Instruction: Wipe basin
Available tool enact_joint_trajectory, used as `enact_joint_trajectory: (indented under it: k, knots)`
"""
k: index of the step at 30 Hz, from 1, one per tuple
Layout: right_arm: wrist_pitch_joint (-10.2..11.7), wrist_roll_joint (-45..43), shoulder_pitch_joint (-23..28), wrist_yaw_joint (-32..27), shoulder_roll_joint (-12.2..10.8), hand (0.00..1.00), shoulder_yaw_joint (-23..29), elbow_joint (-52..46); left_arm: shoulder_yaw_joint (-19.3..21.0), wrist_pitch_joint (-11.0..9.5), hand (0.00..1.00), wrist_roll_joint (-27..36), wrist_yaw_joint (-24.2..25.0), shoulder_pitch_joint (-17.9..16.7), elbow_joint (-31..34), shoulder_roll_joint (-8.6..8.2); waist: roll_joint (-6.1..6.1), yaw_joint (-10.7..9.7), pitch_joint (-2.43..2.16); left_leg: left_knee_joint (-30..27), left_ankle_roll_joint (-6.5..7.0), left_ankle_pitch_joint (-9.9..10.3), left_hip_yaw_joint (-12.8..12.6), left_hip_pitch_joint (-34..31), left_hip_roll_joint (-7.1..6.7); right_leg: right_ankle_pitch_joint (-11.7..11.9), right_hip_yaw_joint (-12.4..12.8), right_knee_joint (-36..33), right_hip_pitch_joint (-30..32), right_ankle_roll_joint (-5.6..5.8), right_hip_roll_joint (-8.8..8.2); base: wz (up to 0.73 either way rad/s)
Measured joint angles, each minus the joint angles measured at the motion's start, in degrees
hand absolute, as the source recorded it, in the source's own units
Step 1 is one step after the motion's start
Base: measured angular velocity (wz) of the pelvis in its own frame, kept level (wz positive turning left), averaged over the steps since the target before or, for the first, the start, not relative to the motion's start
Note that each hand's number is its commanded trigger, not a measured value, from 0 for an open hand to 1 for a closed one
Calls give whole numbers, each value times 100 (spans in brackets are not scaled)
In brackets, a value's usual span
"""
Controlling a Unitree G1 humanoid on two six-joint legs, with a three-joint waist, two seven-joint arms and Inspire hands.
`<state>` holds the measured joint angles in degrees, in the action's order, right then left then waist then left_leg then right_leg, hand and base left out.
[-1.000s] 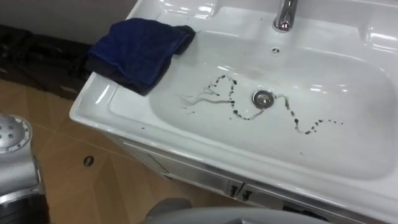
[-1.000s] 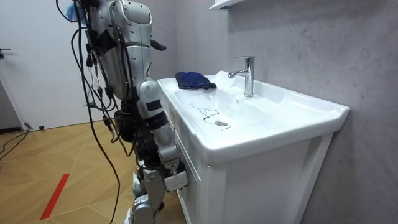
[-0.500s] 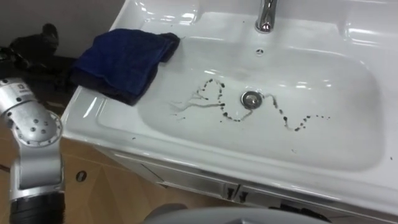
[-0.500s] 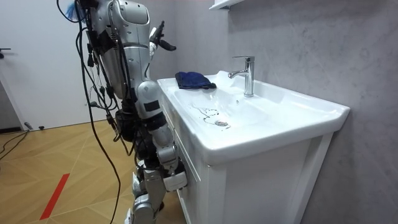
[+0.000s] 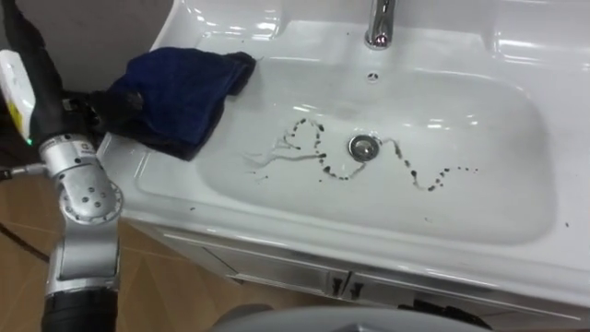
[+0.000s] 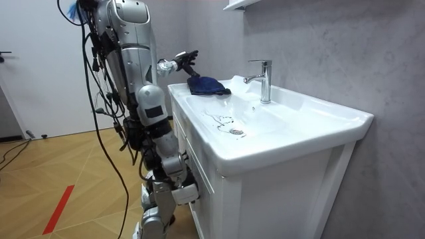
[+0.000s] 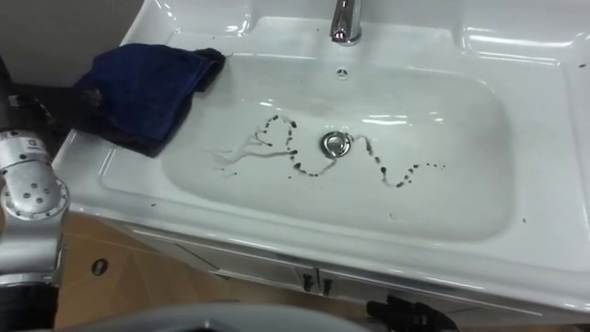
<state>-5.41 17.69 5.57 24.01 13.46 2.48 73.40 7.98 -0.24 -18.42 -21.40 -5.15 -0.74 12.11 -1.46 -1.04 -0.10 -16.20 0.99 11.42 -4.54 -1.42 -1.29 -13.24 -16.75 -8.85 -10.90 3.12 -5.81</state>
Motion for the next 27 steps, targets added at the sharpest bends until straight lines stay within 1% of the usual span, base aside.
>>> enact_joint_trajectory:
  k: [2,4,6,7,10,13,14,15,16,20,23,27]
  knots:
    - [42,-1,-2,-1,-11,0,0,-4,-121,1,0,-120,87,1,15,0,0,-25,-2,-1,0,0,-7,-2,6,2,39,0,4,0,7,-2]
    - [73,-2,-23,0,-13,0,-6,24,-282,-6,0,-362,190,5,41,1,11,-34,4,-15,0,0,-18,-1,13,7,54,0,8,-6,12,-3]
    - [116,-2,-42,0,-13,0,-10,78,-381,-19,0,-471,228,8,42,2,18,-40,9,-42,0,0,-26,-1,24,19,67,1,11,-8,21,-3]
    - [141,-2,-47,-1,-15,0,-18,99,-406,-29,0,-523,279,9,42,2,34,-41,19,-48,-1,1,-34,-1,33,24,77,2,12,-11,28,-3]
    - [226,7,-48,-2,-21,0,-85,146,-469,-33,0,-726,351,8,42,2,39,-39,23,-52,-3,1,-41,-5,55,42,82,8,14,-25,44,-1]
    - [256,3,-51,-6,-19,0,-121,148,-574,-35,0,-885,456,8,50,3,46,-35,16,-53,-4,2,-38,-30,64,53,86,9,26,-32,54,0]
    - [271,-2,-48,-5,-19,0,-122,148,-593,-36,0,-898,472,7,50,4,48,-33,7,-56,-4,1,-38,-39,65,56,88,8,35,-31,55,0]
    - [292,-10,-33,-5,-19,0,-124,145,-611,-36,0,-1022,520,5,50,4,48,-33,-28,-70,-4,-1,-40,-88,68,64,87,5,78,-33,59,0]
    - [298,-9,-30,-4,-20,0,-124,140,-619,-37,0,-1127,563,5,61,6,46,-41,-32,-90,-4,0,-39,-108,77,81,86,7,91,-34,67,0]
    - [307,-9,-41,-10,-20,0,-139,143,-774,-35,0,-1378,574,-42,60,20,55,-52,-29,-86,-3,-1,-48,-104,86,98,85,7,92,-33,73,0]
    - [355,-8,-38,-35,-21,0,-184,145,-942,-36,0,-1535,574,-158,6,20,65,-63,-22,-82,-7,-4,-66,-97,98,102,92,9,93,-38,82,-3]
    - [365,-7,-50,-175,-21,0,-255,137,-1051,-17,0,-1616,586,-199,-306,20,82,-61,-12,-81,-15,-8,-81,-102,117,108,94,11,104,-48,97,0]
